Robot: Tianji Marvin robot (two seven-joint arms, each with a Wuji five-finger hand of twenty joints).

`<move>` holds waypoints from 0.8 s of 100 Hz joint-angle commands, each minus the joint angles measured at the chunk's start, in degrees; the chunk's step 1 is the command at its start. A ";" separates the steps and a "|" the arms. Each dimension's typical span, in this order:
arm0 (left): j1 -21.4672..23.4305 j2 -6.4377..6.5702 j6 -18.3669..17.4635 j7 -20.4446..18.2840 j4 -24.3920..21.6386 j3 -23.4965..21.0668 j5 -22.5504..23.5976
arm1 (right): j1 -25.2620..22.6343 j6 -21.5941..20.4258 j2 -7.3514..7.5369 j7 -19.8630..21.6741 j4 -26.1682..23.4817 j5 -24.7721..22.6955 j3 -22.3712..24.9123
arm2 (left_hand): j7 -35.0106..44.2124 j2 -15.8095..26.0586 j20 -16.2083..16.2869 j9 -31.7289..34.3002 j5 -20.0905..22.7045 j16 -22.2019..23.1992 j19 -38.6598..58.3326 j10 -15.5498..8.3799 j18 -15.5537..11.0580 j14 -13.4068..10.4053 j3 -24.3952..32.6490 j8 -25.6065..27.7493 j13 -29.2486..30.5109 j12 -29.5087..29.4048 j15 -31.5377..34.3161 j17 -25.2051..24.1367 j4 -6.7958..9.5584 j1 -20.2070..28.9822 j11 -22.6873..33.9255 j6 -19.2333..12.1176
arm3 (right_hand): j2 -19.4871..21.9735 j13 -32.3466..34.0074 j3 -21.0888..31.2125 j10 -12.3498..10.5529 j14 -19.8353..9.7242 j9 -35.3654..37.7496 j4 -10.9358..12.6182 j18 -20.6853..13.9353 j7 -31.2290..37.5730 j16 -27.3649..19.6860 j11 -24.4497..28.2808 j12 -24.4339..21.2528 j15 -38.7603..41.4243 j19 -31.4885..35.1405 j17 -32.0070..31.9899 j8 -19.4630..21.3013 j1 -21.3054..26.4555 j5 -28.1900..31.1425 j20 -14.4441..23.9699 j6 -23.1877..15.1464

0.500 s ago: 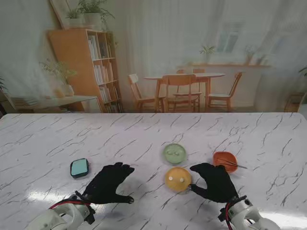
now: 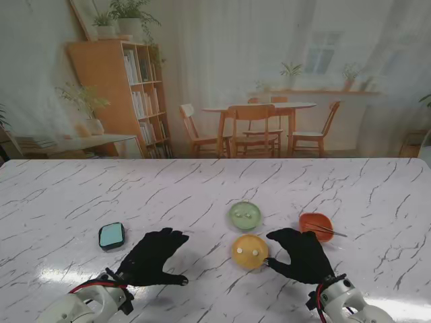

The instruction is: Refill the pill box with tweezers

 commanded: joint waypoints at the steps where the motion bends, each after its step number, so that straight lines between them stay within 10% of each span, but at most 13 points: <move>1: 0.33 -0.28 -1.43 0.07 0.11 0.02 0.02 | -0.24 -0.31 -0.47 -0.37 0.07 0.12 -0.17 | 0.23 1.97 -0.66 0.59 0.91 -0.14 -1.81 -0.87 -0.98 -0.95 -1.05 0.38 0.79 0.84 0.39 -0.43 1.83 1.15 -0.27 -0.82 | 1.09 -0.35 -0.33 0.24 0.33 -0.81 2.41 -5.46 -0.38 -0.27 0.50 0.05 0.43 0.48 -0.45 -0.56 -0.46 -0.38 0.55 0.71; 80: 6.06 -0.94 5.50 -1.20 -4.74 -11.54 3.97 | 0.36 -0.34 -0.55 -0.60 0.90 1.05 -1.83 | -1.96 -3.03 -3.07 -3.38 -2.85 -3.74 -6.66 -2.72 -4.21 -4.99 -0.22 -1.27 -3.84 -0.40 0.05 -1.28 1.90 3.26 -0.89 -1.77 | 1.23 -0.45 -0.29 0.13 0.24 -0.80 2.40 -5.53 -0.26 -0.15 0.61 0.34 0.43 0.56 -0.50 -0.46 -0.41 -0.39 0.65 0.49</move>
